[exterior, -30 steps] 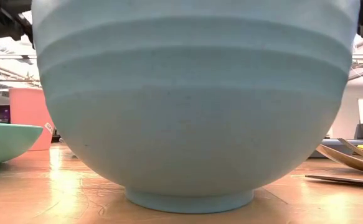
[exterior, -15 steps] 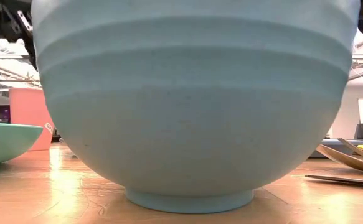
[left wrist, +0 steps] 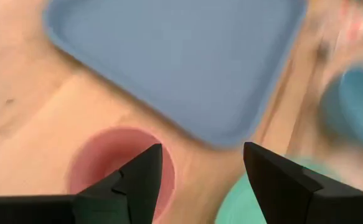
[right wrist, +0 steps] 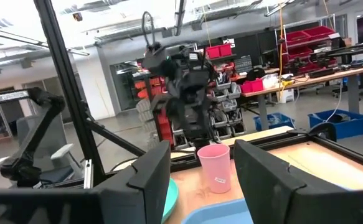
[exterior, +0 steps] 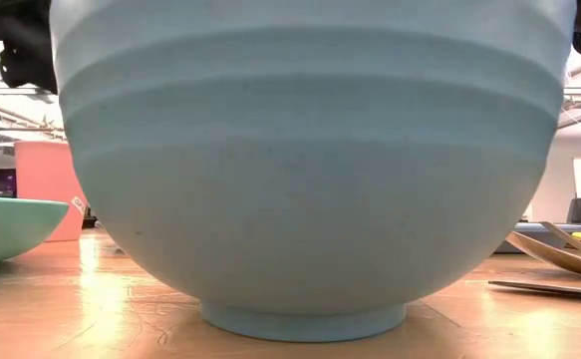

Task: Set up tray
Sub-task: Put the pink cup on the blue serving tray

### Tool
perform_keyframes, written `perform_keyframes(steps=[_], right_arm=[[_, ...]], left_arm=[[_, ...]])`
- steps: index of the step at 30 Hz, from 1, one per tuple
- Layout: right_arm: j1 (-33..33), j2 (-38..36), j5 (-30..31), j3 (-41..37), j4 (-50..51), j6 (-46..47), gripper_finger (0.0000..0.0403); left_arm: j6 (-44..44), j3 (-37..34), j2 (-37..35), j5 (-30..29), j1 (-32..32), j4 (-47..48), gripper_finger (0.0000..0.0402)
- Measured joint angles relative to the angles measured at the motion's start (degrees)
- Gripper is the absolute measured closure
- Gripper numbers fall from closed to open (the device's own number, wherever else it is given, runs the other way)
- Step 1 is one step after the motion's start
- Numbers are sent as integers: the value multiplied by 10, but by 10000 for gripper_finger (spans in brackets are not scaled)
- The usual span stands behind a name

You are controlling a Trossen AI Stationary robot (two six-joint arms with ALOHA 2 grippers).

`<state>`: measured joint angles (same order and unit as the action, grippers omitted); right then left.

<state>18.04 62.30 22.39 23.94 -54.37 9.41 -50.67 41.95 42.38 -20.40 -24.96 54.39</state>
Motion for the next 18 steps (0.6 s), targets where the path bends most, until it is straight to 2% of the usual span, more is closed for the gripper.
perform_keyframes(steps=[4, 8, 13, 18], right_arm=[[0, 0, 0, 0, -2, 0, 236], [0, 0, 0, 0, -2, 0, 236], [0, 0, 0, 1, 2, 0, 236], [0, 0, 0, 1, 7, 0, 236]], left_arm=[[73, 0, 85, 62, -6, -9, 172], [87, 1, 143, 48, -7, -2, 172], [91, 3, 162, 26, -7, 2, 172], [94, 39, 154, 24, -10, 30, 172]])
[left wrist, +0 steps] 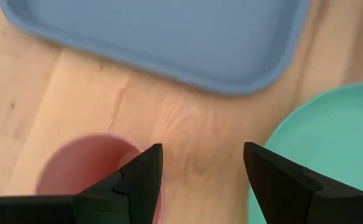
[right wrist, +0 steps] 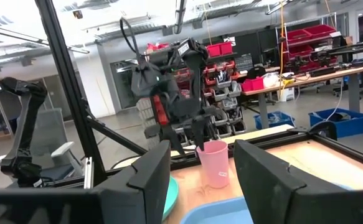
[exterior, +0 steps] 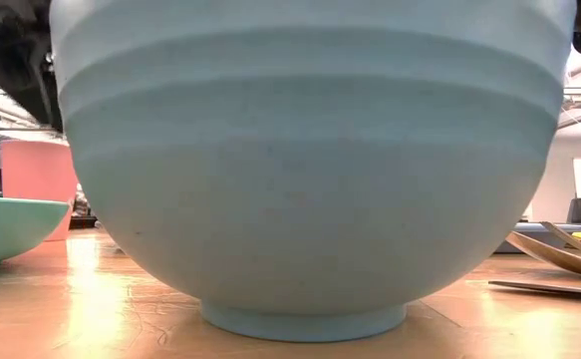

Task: Set up tray
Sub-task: Put the pink cup on the blue serving tray

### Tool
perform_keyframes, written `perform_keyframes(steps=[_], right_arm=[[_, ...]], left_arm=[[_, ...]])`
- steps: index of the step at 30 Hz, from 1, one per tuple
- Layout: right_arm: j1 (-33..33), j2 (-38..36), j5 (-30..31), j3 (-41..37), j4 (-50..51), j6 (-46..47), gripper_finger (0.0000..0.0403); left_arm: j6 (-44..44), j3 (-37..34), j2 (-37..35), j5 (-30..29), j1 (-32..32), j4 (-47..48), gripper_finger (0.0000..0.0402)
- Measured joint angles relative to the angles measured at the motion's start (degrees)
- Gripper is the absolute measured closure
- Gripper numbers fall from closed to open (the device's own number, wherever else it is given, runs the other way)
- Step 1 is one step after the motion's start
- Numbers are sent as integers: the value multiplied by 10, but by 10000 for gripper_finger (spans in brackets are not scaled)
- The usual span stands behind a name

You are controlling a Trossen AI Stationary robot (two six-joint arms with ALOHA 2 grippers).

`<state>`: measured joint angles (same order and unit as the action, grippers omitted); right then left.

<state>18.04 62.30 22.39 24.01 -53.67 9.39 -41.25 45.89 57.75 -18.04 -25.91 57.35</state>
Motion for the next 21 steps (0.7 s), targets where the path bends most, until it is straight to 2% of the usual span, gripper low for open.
perform_keyframes(steps=[6, 10, 15, 21], right_arm=[[0, 0, 0, 0, 2, 0, 236], [0, 0, 0, 0, 4, 3, 236], [0, 0, 0, 0, 5, 4, 236], [0, 0, 0, 0, 5, 4, 236]], left_arm=[[-37, 38, -1, -29, -1, 77, 172], [-65, 37, 14, -17, 0, 122, 172], [-78, 21, 45, 2, -2, 123, 172], [-75, -3, 73, -3, 3, 126, 172]])
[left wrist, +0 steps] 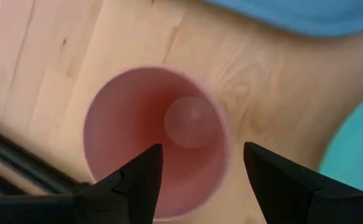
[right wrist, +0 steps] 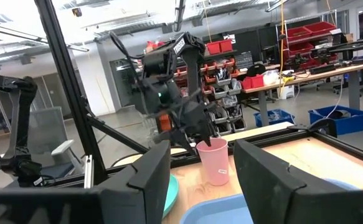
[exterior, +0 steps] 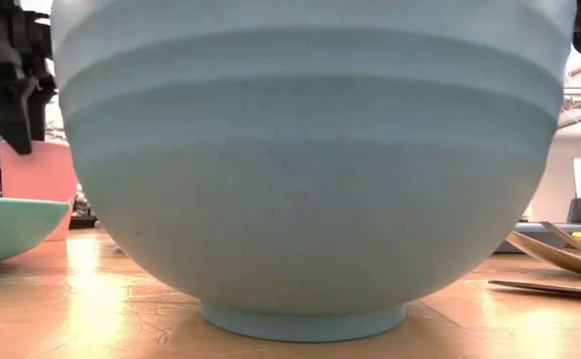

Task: Set up tray
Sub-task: Put the pink cup on the blue serving tray

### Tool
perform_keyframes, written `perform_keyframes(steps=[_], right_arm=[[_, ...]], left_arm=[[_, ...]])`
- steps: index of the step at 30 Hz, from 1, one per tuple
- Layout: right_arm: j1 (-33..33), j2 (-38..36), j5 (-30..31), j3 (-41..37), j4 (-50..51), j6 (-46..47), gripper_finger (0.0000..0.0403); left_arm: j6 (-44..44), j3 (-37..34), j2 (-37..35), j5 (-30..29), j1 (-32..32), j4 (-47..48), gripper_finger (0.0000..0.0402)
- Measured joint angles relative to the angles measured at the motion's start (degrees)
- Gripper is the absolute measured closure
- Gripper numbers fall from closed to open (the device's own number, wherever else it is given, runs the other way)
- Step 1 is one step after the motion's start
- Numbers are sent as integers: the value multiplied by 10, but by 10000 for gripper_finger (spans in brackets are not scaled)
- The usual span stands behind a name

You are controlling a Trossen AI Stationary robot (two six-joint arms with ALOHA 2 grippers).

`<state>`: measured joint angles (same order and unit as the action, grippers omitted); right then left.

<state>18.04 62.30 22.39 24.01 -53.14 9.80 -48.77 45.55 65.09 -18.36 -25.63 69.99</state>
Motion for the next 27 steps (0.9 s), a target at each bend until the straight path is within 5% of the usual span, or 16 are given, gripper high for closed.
perform_keyframes(steps=[7, 19, 27], right_arm=[[0, 0, 0, 0, 0, 0, 236], [0, 0, 0, 0, 0, 0, 236], [0, 0, 0, 0, 0, 0, 236]], left_arm=[[9, -1, 3, -6, 1, -3, 196], [35, -1, 2, -6, 1, -16, 381], [67, 4, 1, -9, 1, -22, 394]])
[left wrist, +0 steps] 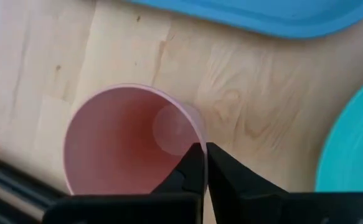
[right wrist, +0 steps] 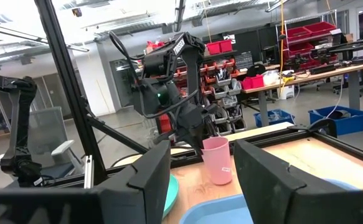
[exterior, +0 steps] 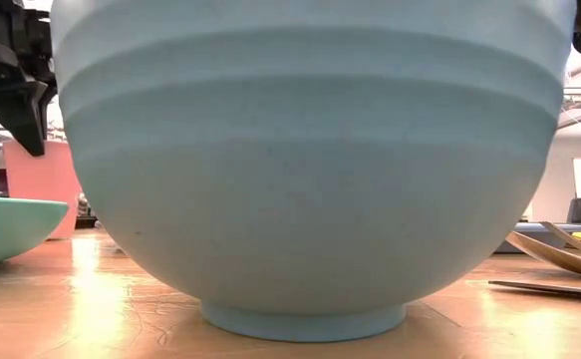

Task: Set up tray
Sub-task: Put the pink cup on the blue serving tray

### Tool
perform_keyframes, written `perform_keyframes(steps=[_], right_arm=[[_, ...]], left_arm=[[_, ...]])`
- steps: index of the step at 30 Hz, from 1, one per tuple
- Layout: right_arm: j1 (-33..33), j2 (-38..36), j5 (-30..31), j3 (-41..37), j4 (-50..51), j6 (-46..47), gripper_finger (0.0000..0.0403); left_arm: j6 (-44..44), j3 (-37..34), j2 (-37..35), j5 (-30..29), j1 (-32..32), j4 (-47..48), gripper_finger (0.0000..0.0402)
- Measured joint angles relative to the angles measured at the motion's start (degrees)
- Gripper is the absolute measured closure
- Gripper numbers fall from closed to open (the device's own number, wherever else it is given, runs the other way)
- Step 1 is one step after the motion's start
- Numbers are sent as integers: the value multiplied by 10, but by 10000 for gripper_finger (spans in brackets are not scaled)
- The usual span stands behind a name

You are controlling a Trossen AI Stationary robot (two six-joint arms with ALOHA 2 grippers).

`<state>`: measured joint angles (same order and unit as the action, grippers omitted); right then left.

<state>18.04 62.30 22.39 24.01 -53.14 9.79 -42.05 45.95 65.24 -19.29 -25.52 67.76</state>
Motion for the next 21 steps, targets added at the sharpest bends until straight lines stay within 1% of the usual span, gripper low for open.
perform_keyframes(steps=[6, 9, 14, 17, 21], right_arm=[[0, 0, 2, 0, 0, -1, 236], [0, 0, 2, 0, 0, -2, 236], [0, 0, 3, 0, 1, -2, 236], [0, 0, 3, 0, 2, -2, 236], [0, 0, 3, 0, 2, -2, 236]], left_arm=[[23, 45, -4, -25, 0, 6, 396], [48, 79, -4, -49, 2, 6, 397], [97, 136, -4, -71, 23, 2, 397], [142, 163, -4, -69, 47, -18, 397], [222, 181, 2, -40, 96, -91, 397]])
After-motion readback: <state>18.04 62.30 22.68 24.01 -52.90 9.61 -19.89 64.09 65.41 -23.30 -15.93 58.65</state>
